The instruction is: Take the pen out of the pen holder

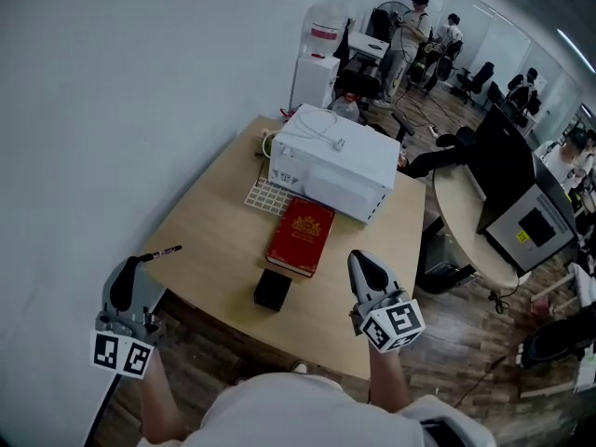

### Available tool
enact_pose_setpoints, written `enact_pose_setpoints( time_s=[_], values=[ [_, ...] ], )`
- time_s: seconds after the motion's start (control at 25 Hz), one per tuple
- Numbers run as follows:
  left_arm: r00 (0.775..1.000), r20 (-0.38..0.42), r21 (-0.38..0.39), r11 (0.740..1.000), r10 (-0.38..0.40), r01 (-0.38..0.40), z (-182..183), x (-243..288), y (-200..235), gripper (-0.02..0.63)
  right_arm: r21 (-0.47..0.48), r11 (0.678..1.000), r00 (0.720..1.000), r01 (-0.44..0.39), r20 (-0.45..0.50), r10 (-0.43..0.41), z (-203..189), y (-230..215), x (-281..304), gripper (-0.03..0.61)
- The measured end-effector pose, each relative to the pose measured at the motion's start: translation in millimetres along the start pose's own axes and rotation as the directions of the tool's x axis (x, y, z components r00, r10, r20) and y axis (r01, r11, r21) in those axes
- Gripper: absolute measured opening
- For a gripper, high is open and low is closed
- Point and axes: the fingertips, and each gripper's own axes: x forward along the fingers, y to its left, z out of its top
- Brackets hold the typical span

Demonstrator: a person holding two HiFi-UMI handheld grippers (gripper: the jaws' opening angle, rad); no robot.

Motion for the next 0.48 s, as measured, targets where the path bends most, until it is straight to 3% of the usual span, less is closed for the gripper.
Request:
enact_pose_setpoints(
  time_s=[0.24, 0.48],
  values=[
    [0.999, 0.005, -0.012, 0.999, 0.052, -0.052, 9, -37, 21, 0.052, -0.008, 1.000, 1.000, 0.003, -0.005, -0.003, 6, 17, -1, 0.003],
    [0.999, 0.002, -0.034, 0.999, 0.036, -0.036, 11, -55, 27, 0.052, -0.015, 1.000, 1.000, 0.000, -0.018, -0.001, 9, 39, -6, 0.003]
  ],
)
